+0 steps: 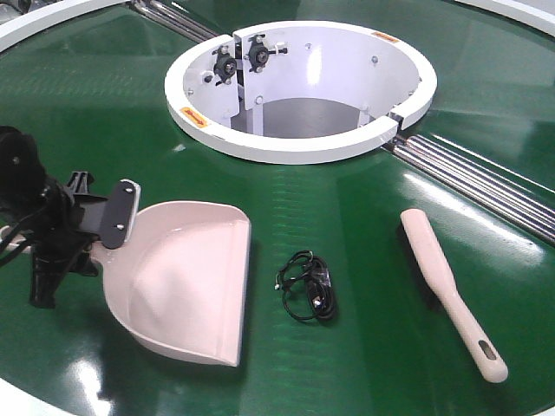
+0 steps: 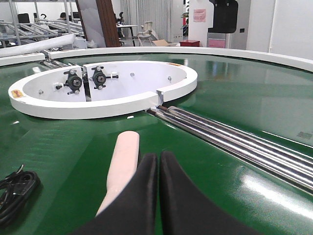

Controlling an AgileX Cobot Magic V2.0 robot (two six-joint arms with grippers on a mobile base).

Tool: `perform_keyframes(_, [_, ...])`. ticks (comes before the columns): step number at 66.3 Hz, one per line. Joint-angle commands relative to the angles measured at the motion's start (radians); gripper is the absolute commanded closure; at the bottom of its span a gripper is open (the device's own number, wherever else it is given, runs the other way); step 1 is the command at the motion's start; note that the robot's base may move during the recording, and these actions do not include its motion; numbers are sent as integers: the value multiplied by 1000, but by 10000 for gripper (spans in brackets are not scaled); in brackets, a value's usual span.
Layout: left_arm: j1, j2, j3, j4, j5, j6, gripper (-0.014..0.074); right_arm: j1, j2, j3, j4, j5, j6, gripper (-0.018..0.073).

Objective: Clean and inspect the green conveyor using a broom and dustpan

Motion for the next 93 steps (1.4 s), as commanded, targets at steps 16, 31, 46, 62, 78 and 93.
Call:
perform_keyframes(16, [-53,28,-161,78,112,-212,604,-3,-12,20,-3,-76,-7,569])
perform_keyframes(31, [-104,90,-210,145,137,-223,604,-3,-12,20,-3,-76,-7,569])
perform_keyframes(46, [-154,142,-210,224,120,-223,604,-3,-12,20,-3,-76,-7,569])
perform_keyframes(62, [-157,149,-210,236,116,-223,604,-3,-12,20,-3,-76,-7,569])
perform_keyframes(78, [-157,149,-210,240,123,-223,604,-3,-12,20,-3,-76,-7,569])
perform_keyframes(93, [-157,149,-210,240,124,-223,604,-3,-12,20,-3,-76,-7,569])
